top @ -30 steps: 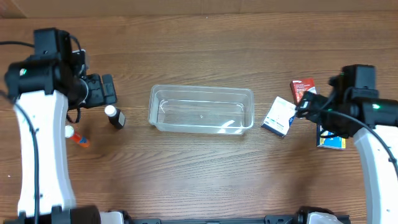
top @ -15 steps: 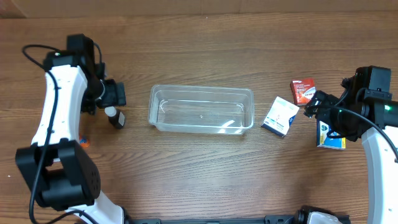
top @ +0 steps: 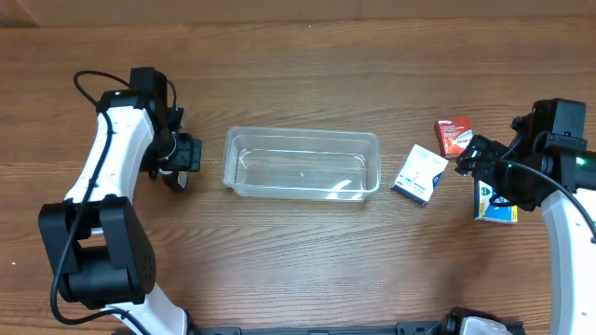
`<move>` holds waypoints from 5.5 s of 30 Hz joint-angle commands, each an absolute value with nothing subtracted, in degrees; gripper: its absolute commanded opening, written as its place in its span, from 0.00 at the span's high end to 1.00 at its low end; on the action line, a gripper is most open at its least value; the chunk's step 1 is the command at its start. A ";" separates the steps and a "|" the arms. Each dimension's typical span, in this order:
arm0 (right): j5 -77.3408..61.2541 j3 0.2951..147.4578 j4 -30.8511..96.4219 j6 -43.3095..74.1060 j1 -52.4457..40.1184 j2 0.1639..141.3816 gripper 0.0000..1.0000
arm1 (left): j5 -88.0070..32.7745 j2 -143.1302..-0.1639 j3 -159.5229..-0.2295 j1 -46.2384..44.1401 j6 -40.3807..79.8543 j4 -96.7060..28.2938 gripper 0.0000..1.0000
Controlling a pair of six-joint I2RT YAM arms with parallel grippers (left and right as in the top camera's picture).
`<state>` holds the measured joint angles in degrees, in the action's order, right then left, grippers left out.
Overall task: Pack container
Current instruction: 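Reach left gripper to the dark bottle and grasp it, then carry the dark bottle into the container and release it upright, then move left gripper to the orange tube and grasp it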
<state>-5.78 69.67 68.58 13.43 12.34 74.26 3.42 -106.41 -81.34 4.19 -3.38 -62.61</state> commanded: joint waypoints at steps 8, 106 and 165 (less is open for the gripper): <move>-6.13 71.24 68.16 13.13 12.40 73.69 0.00 | 4.93 -106.39 -81.17 3.92 -3.64 -65.10 0.45; -7.22 70.46 67.81 13.32 12.40 73.76 0.00 | 7.44 -123.55 -108.71 -19.42 23.31 -78.94 0.40; -7.77 70.46 67.61 13.30 12.40 73.76 0.00 | 2.76 -98.02 -81.80 25.54 13.65 -72.75 0.00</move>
